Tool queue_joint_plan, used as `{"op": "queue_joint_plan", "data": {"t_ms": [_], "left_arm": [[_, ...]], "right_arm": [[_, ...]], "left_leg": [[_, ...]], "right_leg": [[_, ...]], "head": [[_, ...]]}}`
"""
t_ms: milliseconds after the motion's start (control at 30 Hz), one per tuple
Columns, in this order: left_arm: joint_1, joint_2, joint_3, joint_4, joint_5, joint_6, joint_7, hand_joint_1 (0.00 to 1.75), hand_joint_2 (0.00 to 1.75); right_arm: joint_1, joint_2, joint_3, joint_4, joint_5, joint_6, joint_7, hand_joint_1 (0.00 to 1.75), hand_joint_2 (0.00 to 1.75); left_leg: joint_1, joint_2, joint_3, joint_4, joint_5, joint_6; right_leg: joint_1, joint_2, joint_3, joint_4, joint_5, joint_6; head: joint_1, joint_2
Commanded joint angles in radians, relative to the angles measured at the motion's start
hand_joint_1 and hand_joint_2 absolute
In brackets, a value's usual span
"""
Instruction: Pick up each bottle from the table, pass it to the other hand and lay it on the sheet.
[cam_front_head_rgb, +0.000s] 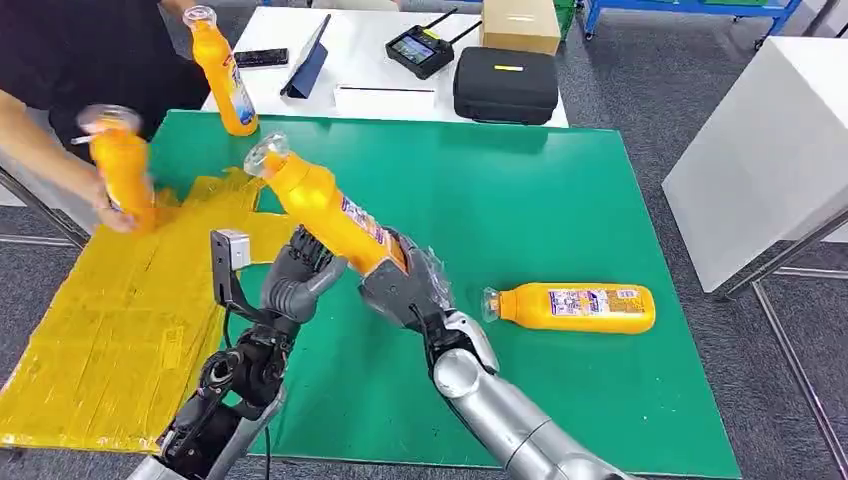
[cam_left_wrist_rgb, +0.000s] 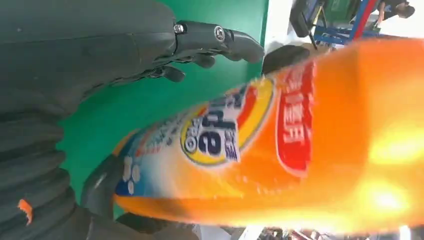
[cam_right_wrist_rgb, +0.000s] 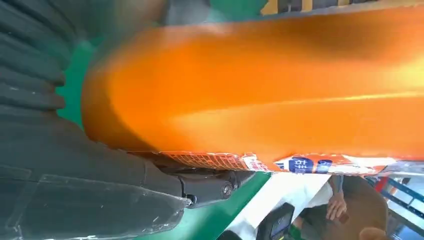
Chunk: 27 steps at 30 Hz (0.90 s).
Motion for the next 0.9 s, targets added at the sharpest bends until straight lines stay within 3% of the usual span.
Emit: {"op": "queue_joint_plan", "data": {"t_ms": [33, 267, 433, 600, 633, 667, 900], "left_arm": [[-0.019, -0.011, -0.054, -0.045, 0.002, 0.018, 0.011, 0.0, 1.75], [-0.025, -0.014, -0.024, -0.086, -0.01, 0.066, 0.024, 0.0, 1.75], [-0.026, -0.012, 0.009, -0.07, -0.014, 0.094, 0.008, 0.0, 1.75], [-0.023, -0.014, 0.017, -0.068, -0.02, 0.104, 0.001, 0.0, 1.75], [-0.024, -0.015, 0.018, -0.068, -0.023, 0.107, -0.001, 0.09, 1.75], [-0.024, -0.016, 0.019, -0.069, -0.033, 0.116, -0.011, 1.75, 1.75], [-0.012, -0.014, 0.027, -0.088, -0.045, 0.13, -0.022, 1.75, 1.75]], "right_arm": [[-0.063, 0.073, 0.112, 0.145, 0.04, 0.026, 0.03, 1.75, 1.75], [-0.064, 0.163, 0.217, 0.226, 0.072, 0.086, 0.039, 1.75, 1.75], [-0.039, 0.163, 0.432, 0.145, 0.017, 0.12, 0.095, 1.75, 1.75], [-0.072, 0.163, 0.474, 0.155, -0.035, 0.116, 0.102, 1.75, 1.75], [-0.077, 0.163, 0.474, 0.162, -0.039, 0.113, 0.099, 1.75, 1.75], [-0.094, 0.163, 0.484, 0.175, -0.065, 0.105, 0.098, 1.75, 1.75], [-0.153, 0.163, 0.483, 0.227, -0.129, 0.094, 0.092, 1.75, 1.75]], "left_leg": [[0.0, 0.001, 0.003, 0.001, -0.002, 0.001], [0.0, 0.001, 0.003, 0.0, -0.002, 0.001], [0.001, 0.0, 0.003, 0.0, -0.002, 0.001], [0.001, -0.002, 0.002, 0.001, -0.002, 0.001], [0.001, -0.003, 0.003, 0.002, -0.003, 0.001], [0.001, -0.002, 0.002, 0.001, -0.001, 0.001], [0.0, -0.002, 0.001, 0.001, -0.001, 0.001]], "right_leg": [[0.001, 0.001, 0.002, 0.001, -0.002, -0.004], [0.001, 0.001, 0.001, 0.001, -0.002, -0.004], [0.001, 0.0, 0.002, 0.001, -0.002, -0.004], [0.001, -0.002, 0.001, 0.002, -0.003, -0.005], [0.001, -0.002, 0.003, 0.002, -0.004, -0.006], [0.001, -0.001, 0.001, 0.001, -0.002, -0.004], [0.001, -0.002, 0.001, 0.001, -0.002, -0.004]], "head": [[0.0, 0.0], [0.0, 0.0], [0.0, 0.0], [0.0, 0.0], [0.001, 0.0], [0.0, 0.0], [0.0, 0.0]]}}
